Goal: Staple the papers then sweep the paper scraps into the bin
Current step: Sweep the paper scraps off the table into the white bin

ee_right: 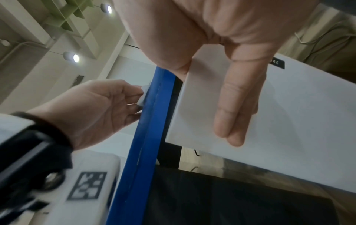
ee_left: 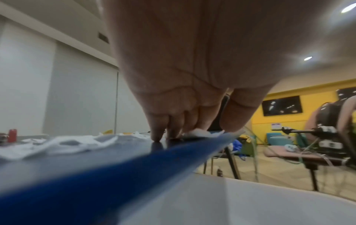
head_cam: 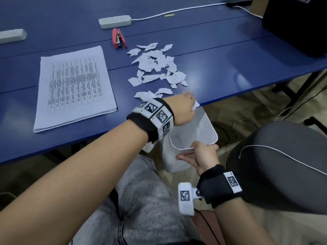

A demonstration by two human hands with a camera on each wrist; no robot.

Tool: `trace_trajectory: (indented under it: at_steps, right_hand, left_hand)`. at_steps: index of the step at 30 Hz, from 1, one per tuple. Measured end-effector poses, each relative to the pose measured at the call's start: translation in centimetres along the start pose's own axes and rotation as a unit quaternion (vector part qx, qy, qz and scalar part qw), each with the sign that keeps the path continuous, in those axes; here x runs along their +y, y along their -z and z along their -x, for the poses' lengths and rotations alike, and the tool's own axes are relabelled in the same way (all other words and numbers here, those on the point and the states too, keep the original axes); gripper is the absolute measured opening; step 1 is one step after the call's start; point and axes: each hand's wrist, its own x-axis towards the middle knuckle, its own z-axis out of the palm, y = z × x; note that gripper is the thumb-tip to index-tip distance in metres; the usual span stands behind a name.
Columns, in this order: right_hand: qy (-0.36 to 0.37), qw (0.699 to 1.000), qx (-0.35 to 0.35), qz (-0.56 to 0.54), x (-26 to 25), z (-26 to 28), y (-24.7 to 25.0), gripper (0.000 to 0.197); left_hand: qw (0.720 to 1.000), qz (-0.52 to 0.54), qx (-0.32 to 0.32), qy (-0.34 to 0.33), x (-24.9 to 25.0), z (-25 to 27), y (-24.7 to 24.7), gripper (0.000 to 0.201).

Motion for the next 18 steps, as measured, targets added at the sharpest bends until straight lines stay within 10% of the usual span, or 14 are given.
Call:
trace_trajectory:
  at_steps: [6, 9, 13, 18]
  right_hand:
    - [-0.005, 1.000, -0.001, -0.008, -0.2, 0.0, 0.2, 0.039]
    - [-0.007, 1.000, 0.000, -0.008, -0.3, -0.1, 0.2, 0.037]
    - [-0.008, 1.000, 0.002, -0.003, -0.3, -0.2, 0.2, 0.037]
    - [-0.001, 1.000, -0.002, 0.014, -0.6, 0.2, -0.1, 0.034]
  left_hand:
    - [0.999, 0.028, 0.011, -0.037, 1.0, 2.4, -0.1, 0.054]
    - [0.997, 0.029, 0.050, 0.049, -1.7, 2.2, 1.4, 0.048]
    - [0.977, 0.028, -0.058, 0.205, -4.7, 1.7, 1.7, 0.056]
    - [0.983, 0.060, -0.063, 0.163, -3.3, 1.3, -0.2, 0.066]
